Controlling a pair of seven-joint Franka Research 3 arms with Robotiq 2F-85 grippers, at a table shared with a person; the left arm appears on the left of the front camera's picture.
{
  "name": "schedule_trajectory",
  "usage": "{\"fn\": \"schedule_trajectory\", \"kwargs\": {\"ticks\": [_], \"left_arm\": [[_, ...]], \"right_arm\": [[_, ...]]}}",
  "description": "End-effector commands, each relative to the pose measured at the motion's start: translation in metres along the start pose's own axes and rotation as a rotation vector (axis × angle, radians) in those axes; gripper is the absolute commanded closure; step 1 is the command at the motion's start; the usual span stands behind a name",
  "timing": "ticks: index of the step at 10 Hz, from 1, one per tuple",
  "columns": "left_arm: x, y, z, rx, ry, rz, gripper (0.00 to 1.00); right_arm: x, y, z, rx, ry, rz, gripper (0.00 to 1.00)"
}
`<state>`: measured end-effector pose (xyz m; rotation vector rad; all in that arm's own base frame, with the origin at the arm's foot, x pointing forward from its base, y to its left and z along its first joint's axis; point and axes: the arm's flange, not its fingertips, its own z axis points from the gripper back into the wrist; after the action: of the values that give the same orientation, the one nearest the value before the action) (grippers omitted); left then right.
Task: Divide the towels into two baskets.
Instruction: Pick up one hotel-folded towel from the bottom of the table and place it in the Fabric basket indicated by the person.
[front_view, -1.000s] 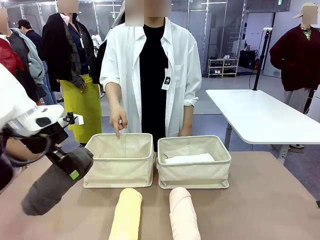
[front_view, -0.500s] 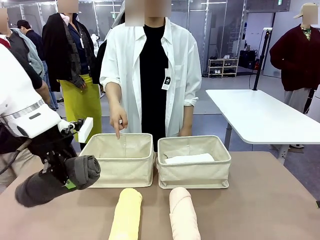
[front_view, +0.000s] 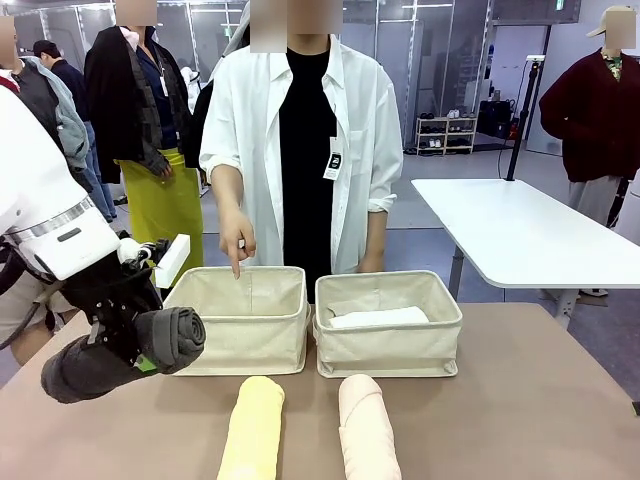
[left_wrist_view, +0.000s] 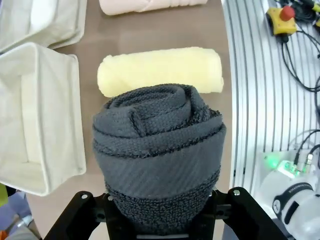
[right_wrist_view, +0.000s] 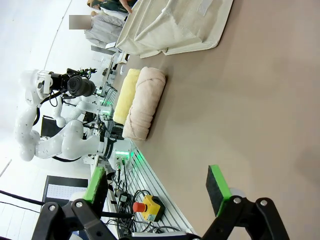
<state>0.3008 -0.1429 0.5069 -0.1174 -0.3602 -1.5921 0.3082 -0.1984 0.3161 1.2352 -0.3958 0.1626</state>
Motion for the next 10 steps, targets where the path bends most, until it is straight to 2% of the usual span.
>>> {"fn": "schedule_trajectory", "kwargs": {"ticks": [1,2,4,7,10], "left_arm": [[0.007,0.022,0.014,0.118,0.064,-0.085,0.64],[0.025,0.051,0.008,0.132,0.103,-0.141,0.64],[0.053,0.107,0.006,0.103,0.113,-0.224,0.64],[0.085,0.171,-0.012,0.052,0.228,-0.271,0.64],[0.1,0.241,-0.052,-0.004,0.251,-0.316,0.64]], "right_arm": [[-0.001,0.002,0.0,-0.009,0.0,-0.003,0.0],[-0.001,0.002,0.0,-0.009,0.0,-0.003,0.0],[-0.001,0.002,0.0,-0.009,0.0,-0.003,0.0],[-0.001,0.002,0.0,-0.009,0.0,-0.003,0.0],[-0.001,0.002,0.0,-0.009,0.0,-0.003,0.0]]}}
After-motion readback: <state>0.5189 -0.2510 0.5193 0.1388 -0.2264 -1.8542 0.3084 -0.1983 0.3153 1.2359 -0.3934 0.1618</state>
